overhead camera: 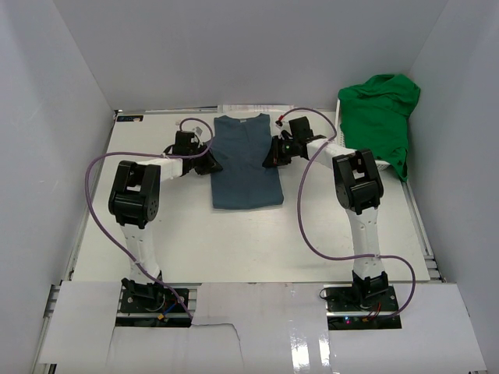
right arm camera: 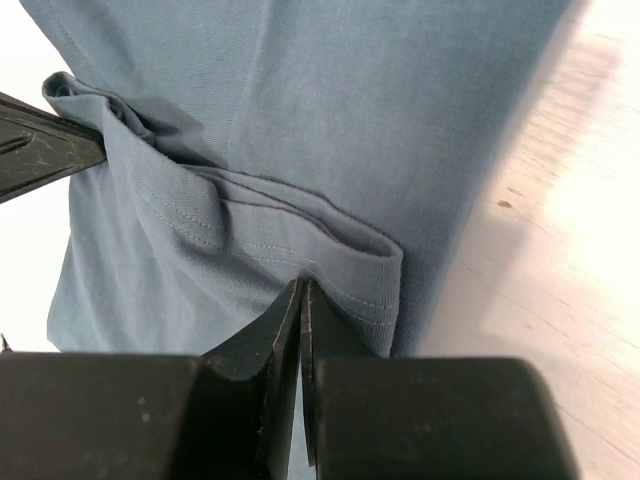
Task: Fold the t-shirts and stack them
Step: Fold the folded rectangular tshirt in 1/3 of the way
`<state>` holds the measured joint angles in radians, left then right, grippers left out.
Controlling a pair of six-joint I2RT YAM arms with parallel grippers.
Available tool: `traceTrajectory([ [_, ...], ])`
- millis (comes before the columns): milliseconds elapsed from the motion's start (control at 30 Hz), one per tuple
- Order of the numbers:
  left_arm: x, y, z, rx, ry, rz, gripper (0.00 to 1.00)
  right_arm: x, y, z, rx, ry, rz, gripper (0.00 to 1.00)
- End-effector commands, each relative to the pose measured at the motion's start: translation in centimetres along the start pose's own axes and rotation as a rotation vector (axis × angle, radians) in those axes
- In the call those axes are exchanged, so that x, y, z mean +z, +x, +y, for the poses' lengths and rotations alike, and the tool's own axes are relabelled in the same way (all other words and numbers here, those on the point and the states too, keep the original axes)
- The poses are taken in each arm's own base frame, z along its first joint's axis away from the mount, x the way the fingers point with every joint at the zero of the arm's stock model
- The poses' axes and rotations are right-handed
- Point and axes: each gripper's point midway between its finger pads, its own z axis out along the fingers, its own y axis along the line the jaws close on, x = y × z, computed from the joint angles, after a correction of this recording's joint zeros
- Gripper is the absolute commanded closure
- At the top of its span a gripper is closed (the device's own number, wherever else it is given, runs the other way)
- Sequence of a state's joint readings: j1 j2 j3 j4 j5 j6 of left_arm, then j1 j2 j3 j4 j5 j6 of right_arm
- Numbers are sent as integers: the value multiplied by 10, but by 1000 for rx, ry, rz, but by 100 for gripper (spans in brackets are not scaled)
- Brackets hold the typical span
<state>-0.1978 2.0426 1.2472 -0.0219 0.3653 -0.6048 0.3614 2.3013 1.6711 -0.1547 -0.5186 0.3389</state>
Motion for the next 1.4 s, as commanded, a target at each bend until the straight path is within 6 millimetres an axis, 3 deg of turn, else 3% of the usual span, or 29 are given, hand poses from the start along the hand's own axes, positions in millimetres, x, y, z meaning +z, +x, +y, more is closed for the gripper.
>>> traceTrajectory([
  [0,7,5,10,21,-54,21,82,-14,6,-33,18,130,-2,92],
  [333,13,12,29,10,-130,51,82,-37,7,-55,50,195,-31,92],
  [567,18,18,35,13,-153,71,82,-39,18,-66,73,213,-30,92],
  [667,16,16,33,14,-151,67,82,-41,13,-63,66,199,-41,92],
  [833,4,-6,4,36,-82,25,81,-50,-18,-40,15,134,-99,85],
  [933,-9,-30,-25,58,-27,-13,78,-63,-43,-20,-20,100,-149,70],
  [1000,-26,-55,-57,97,23,-66,75,-72,-51,-9,-30,90,-163,62],
  [1033,-33,-59,-61,100,11,-68,72,-82,-56,2,-42,79,-182,57],
  [1067,-46,-67,-73,120,21,-92,69,-86,-55,7,-41,74,-183,47],
  [1100,-55,-74,-81,127,26,-108,67,-91,-50,12,-34,64,-169,45],
  [1200,-78,-69,-84,128,-1,-89,62,-109,-24,23,-9,49,-137,37],
  [1233,-81,-54,-75,110,-27,-49,59,-118,-4,27,6,48,-122,34],
  [1300,-98,-39,-76,96,-23,-31,48,-126,21,32,44,33,-94,30],
  [1333,-99,-16,-61,66,-48,19,46,-134,47,32,71,34,-64,27],
  [1367,-104,-6,-58,52,-48,35,44,-137,61,35,97,27,-46,27],
])
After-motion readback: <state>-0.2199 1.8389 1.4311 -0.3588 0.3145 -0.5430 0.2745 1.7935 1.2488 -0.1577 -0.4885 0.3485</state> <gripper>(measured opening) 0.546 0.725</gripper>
